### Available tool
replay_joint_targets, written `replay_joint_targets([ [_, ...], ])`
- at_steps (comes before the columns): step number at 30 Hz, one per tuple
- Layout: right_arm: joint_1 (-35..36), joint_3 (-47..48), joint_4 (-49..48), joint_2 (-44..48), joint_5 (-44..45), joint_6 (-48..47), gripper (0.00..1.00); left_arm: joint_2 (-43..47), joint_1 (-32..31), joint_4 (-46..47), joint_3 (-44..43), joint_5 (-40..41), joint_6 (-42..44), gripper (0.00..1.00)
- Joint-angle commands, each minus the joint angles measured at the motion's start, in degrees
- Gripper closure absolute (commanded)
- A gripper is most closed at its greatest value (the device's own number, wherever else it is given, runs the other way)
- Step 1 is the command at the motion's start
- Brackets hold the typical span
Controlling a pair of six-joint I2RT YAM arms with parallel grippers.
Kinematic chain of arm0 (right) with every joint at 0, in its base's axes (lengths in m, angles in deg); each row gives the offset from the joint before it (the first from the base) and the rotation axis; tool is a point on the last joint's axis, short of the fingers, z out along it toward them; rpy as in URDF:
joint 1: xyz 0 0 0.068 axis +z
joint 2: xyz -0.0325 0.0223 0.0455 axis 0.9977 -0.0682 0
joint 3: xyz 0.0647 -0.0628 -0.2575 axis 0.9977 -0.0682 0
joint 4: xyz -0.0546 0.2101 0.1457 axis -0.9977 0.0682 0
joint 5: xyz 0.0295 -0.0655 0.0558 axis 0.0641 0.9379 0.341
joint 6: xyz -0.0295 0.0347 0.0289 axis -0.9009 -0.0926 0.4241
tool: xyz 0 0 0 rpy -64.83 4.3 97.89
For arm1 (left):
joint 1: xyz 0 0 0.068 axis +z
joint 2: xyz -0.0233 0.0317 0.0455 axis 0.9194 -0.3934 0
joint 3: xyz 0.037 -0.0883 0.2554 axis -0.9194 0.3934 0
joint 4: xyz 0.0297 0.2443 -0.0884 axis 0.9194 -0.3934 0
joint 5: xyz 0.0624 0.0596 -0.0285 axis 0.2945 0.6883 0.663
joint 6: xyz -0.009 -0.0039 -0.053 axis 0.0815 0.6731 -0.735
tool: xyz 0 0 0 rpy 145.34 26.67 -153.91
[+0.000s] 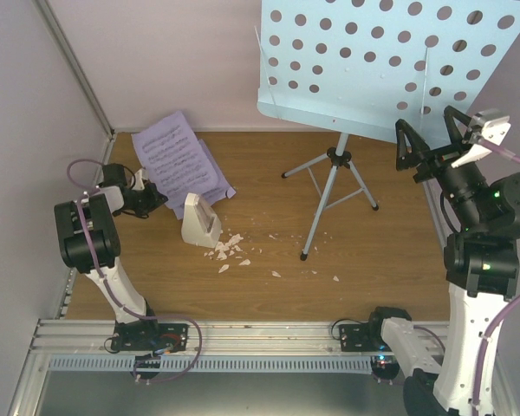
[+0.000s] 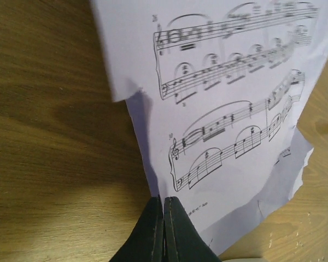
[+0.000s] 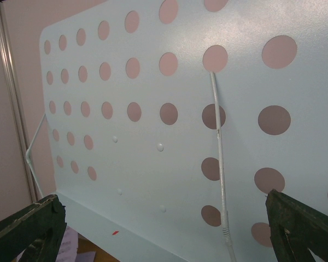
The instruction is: Pack up the instrument practice props
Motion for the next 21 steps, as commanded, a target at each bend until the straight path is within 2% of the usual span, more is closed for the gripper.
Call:
replay_joint_targets([
  [1,-0.1,-0.9,2.5,1.0,0.4,0.0,0.00,-1.4,0.3,-1.0,-1.8,1.1,1.8,0.98],
  [4,-0.1,-1.1,3.6,1.5,-0.2,-0.1,0.00,-1.1,0.3,-1.5,-2.0,2.7,1.9,0.88],
  [6,-0.1,-1.6,3.6,2.2,-0.8,-0.2,0.00,0.2,0.3,-1.6,-1.9,5.1,2.5,0.76],
  [10,-0.1,-1.9,4.8,3.5,0.0,0.0,0.00,4.3,0.3,-1.4,-1.6,11.2,3.1,0.31],
  [12,-0.2,-2.6,5.1,4.4,-0.7,1.0,0.00,7.7,0.3,-0.8,-0.7,14.5,3.1,0.18],
  [17,-0.1,-7.3,6.4,7.3,-3.9,4.8,0.00,19.0,0.1,1.9,2.8,23.5,2.4,0.06],
  [21,-0.2,-14.0,6.8,10.3,-6.6,8.8,0.00,29.9,-2.0,5.6,5.9,24.6,1.1,0.04],
])
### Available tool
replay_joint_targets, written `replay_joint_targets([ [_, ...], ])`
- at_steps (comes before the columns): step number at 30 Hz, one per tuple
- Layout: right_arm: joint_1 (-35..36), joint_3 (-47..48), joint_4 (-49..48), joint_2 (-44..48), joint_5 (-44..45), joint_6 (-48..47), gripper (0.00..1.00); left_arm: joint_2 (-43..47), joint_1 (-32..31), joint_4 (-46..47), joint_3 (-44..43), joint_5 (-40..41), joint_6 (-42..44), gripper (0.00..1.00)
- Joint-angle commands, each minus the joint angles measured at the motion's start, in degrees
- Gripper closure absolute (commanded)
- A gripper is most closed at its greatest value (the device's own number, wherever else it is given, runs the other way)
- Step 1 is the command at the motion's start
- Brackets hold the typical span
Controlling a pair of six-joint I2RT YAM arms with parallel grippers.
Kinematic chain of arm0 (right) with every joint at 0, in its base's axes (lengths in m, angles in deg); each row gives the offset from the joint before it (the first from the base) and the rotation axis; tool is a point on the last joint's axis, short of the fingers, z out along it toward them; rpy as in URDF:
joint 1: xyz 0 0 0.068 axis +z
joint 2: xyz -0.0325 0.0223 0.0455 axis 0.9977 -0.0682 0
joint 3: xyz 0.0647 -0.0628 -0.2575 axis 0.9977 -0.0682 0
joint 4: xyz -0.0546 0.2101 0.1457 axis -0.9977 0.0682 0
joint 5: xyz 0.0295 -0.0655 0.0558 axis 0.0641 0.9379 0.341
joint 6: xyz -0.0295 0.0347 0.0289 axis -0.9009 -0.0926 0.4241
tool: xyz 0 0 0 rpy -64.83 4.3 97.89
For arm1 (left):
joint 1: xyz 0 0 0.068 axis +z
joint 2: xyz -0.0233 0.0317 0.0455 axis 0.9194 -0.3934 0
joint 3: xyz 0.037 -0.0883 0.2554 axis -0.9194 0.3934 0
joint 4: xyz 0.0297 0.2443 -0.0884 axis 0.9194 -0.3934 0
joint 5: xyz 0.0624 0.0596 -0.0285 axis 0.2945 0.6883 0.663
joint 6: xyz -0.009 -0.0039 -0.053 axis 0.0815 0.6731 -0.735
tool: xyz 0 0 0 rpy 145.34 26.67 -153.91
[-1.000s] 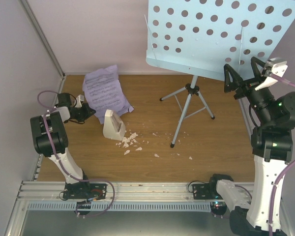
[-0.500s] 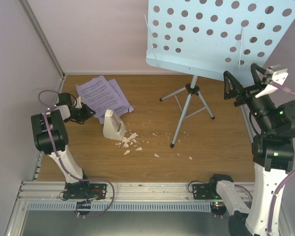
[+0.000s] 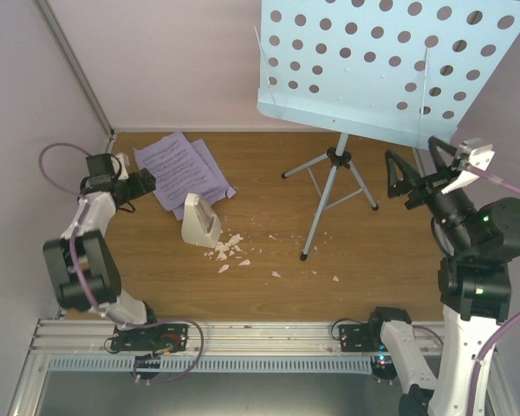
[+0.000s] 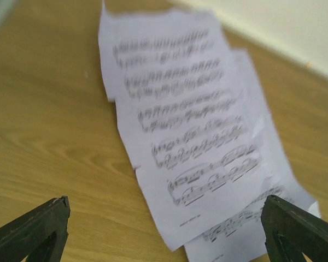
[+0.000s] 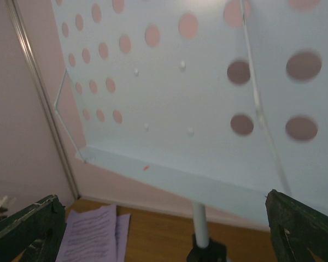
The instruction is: Pack up the instrument practice props
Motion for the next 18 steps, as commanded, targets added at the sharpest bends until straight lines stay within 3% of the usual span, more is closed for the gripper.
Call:
replay_joint_targets([
  [1,-0.1,-8.1,2.0,2.9,-3.9,6.4,0.00,12.2,-3.3,6.8,3.1,4.8,-1.4,0.05],
  [4,-0.1,-15.9,1.0,5.1,-5.7,11.9,0.00,20.7,-11.6,8.5,2.9,6.3,-1.3,0.10],
  [10,-0.1,-35.8,-8.9,6.9,-13.8,25.9,0.09,28.4,-37.1,8.7,-1.8,16.0,-2.6,0.19],
  [13,-0.1,-44.1,-20.3,5.5,-15.4,36.2,0.13,27.2,-48.5,11.7,-1.6,20.8,-3.7,0.24],
  [18,-0.1,-47.2,-36.5,-1.9,-15.2,48.2,0.16,18.3,-60.7,15.6,-3.6,17.6,-1.4,0.26],
])
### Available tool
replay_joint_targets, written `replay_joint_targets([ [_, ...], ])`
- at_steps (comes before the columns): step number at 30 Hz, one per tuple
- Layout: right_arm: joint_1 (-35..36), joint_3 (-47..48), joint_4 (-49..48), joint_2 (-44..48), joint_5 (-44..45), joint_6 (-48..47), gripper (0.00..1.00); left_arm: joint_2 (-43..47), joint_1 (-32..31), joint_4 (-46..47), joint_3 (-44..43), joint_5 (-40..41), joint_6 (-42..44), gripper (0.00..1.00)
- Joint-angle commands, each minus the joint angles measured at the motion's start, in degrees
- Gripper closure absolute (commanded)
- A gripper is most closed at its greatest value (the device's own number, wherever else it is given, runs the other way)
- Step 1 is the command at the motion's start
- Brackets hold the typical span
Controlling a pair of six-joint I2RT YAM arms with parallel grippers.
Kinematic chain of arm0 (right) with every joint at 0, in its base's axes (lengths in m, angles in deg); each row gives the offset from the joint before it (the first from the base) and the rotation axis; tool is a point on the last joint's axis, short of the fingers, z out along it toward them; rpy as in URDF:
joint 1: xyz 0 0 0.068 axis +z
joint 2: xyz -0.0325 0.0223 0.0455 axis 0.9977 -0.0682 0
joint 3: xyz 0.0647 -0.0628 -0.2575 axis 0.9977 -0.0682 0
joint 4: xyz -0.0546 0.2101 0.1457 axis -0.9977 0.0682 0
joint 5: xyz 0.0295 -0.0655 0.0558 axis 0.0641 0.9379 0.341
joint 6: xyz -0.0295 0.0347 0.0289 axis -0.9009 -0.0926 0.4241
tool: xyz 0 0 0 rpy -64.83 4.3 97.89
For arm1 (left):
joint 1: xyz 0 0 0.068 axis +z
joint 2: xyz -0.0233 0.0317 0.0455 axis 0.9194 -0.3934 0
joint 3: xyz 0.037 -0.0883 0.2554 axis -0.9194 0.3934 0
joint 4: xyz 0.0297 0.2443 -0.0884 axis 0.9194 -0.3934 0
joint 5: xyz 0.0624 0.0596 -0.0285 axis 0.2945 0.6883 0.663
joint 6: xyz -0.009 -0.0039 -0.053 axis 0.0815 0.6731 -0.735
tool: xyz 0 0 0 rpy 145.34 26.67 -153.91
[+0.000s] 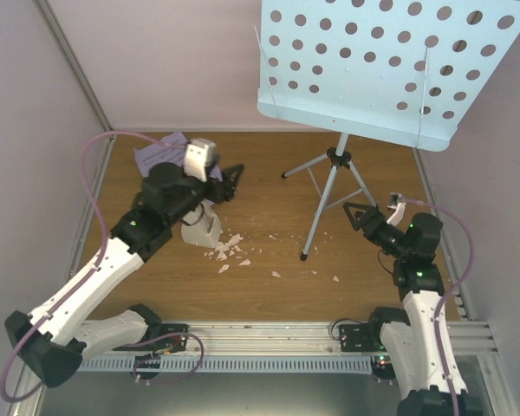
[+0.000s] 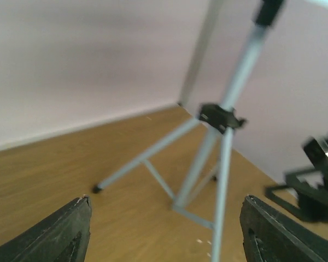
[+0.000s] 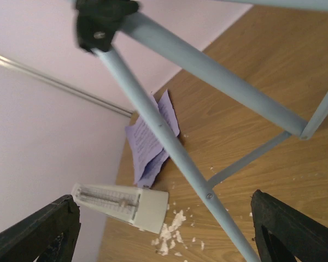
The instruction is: Pack up the instrument practice props
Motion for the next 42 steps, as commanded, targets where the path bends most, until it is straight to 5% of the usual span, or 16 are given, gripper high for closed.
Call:
replay_joint_targets([
  [1,-0.1,1.0,-19.6,-5.5,-2.2,14.7,0.16,-8.5,-6.6,5.7,-2.4,-1.3,0.5,0.26],
  [8,-0.1,3.0,-34.4,-16.3,-2.3,29.3,0.17,-15.9,-7.6,17.4,0.3,-12.8,-6.9,0.31],
  [15,0.3,6.2,-41.1,-23.6,-1.8,35.1,0.21,-21.9,-8.1,18.7,-1.0,-16.3,-8.1,0.33],
  [25,3.2,9.0,-46.2,-31.1,-2.1,37.6,0.50,-26.6,-9.0,16.5,-3.4,-16.4,-6.9,0.34],
  [35,3.8,8.6,-46.6,-32.3,-1.6,37.1,0.99,-26.9,-9.0,17.0,-1.9,-16.4,-8.4,0.36],
  [39,3.7,8.3,-46.6,-32.3,-1.7,37.0,0.99,-26.8,-9.0,16.9,-1.8,-16.5,-8.6,0.36],
  [42,3.7,8.2,-46.3,-31.9,-1.5,36.5,0.83,-27.0,-9.0,16.9,-1.8,-16.6,-8.7,0.36],
])
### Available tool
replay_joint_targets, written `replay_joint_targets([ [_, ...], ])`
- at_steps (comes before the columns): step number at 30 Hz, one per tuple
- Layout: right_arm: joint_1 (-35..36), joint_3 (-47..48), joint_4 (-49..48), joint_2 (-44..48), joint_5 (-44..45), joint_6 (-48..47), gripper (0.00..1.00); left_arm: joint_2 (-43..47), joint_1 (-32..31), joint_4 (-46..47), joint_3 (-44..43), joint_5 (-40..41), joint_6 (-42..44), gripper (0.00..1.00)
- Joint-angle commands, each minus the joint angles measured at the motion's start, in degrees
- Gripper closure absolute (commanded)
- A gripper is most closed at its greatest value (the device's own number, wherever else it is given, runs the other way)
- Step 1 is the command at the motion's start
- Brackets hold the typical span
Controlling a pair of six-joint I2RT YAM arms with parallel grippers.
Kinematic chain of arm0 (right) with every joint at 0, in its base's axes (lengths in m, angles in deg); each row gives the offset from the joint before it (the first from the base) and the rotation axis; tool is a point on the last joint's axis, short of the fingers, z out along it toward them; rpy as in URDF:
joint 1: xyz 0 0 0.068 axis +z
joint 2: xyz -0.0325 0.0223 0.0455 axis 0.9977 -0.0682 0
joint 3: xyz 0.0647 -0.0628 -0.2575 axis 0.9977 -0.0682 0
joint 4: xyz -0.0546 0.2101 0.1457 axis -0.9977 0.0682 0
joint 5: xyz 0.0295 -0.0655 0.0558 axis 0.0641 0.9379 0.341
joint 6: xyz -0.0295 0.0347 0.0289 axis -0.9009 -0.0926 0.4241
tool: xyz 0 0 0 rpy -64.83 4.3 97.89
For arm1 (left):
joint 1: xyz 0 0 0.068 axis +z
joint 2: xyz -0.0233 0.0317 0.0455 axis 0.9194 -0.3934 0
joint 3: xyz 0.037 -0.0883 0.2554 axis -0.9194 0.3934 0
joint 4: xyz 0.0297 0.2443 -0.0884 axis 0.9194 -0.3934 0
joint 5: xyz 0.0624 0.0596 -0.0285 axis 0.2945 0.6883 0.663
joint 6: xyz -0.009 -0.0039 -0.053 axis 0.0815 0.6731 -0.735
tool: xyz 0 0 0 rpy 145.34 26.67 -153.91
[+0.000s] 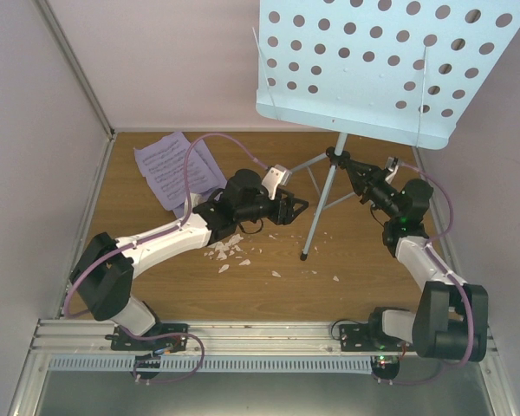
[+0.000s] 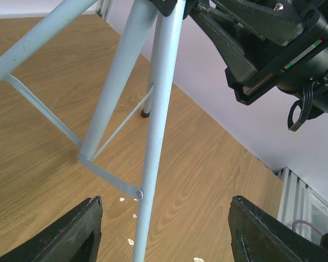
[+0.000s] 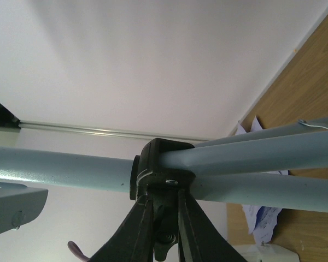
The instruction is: Pack up the instrument practice props
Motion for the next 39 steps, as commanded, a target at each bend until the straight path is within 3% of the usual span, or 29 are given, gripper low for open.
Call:
replay_joint_targets([
  [1,0.8,0.4,-0.9,0.5,-0.8,-2.2,0.81,-0.7,-0.5,3.3,-0.3,-0.7,-0.5,0.35],
  [3,0.9,1.3,1.6,1.1,-0.2,-4.7,0.82,-1.8,-0.5,2.7,-1.3,-1.2,-0.5,0.35],
  [9,1.4,6.9,14.5,3.1,4.3,-23.0,0.99,-6.7,-0.5,3.2,-4.6,-4.5,-2.1,0.35],
  [19,9.2,9.8,23.8,6.7,17.3,-65.7,0.97,-14.7,-0.6,3.9,-9.8,-8.0,-2.0,0.42],
  [24,12.4,9.9,25.7,7.2,22.7,-79.8,0.95,-15.6,-0.8,4.0,-10.0,-8.3,-2.1,0.42],
  [29,13.6,10.4,26.3,7.8,26.2,-84.7,0.89,-16.2,-0.8,3.4,-10.8,-8.0,-1.6,0.41],
  [33,13.5,10.9,27.3,8.8,26.4,-81.8,0.67,-17.3,-0.8,1.7,-12.5,-7.1,-0.7,0.41],
  [39,13.4,7.4,24.0,11.6,24.2,-74.9,0.47,-19.1,-0.8,0.4,-14.6,-6.4,0.5,0.42],
])
